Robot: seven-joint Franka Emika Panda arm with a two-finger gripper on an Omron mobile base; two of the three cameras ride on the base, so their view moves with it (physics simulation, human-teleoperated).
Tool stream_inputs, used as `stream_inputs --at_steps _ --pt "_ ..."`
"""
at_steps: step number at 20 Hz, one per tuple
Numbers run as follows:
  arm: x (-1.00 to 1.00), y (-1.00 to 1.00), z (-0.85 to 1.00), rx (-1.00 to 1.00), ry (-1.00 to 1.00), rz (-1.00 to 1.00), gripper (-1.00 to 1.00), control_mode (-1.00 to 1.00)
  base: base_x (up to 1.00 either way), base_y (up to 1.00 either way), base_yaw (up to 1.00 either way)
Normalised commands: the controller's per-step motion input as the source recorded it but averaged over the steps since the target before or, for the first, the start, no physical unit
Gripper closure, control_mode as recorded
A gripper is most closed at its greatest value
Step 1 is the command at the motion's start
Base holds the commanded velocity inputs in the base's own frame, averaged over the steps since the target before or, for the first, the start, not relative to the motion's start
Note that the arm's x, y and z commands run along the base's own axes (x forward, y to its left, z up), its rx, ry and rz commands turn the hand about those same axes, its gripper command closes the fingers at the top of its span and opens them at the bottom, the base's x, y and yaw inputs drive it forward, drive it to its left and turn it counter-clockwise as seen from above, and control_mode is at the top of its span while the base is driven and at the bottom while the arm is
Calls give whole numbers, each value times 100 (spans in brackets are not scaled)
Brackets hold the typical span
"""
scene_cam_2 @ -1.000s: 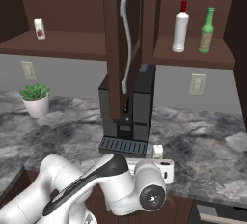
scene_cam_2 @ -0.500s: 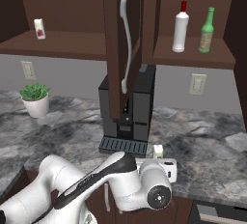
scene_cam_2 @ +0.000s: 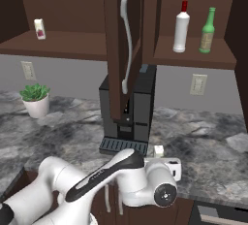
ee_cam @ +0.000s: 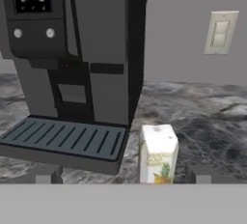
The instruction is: Sort all alcoholic drinks to one cabinet, and non-alcoholic drinks to the other.
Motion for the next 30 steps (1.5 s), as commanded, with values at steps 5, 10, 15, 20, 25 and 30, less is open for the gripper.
stream_inputs --at_steps 5,10,15,20,25,30 --pt "15 -5 -12 0 0 0 -100 -100 0 0 0" --pt "15 -6 -15 0 0 0 -100 -100 0 0 0" --pt "15 -7 -16 0 0 0 -100 -100 0 0 0" --pt "14 -11 -13 1 0 0 -100 -100 0 0 0" --pt "12 -13 -12 0 0 0 -100 -100 0 0 0" --pt "10 -9 -13 0 0 0 -100 -100 0 0 0"
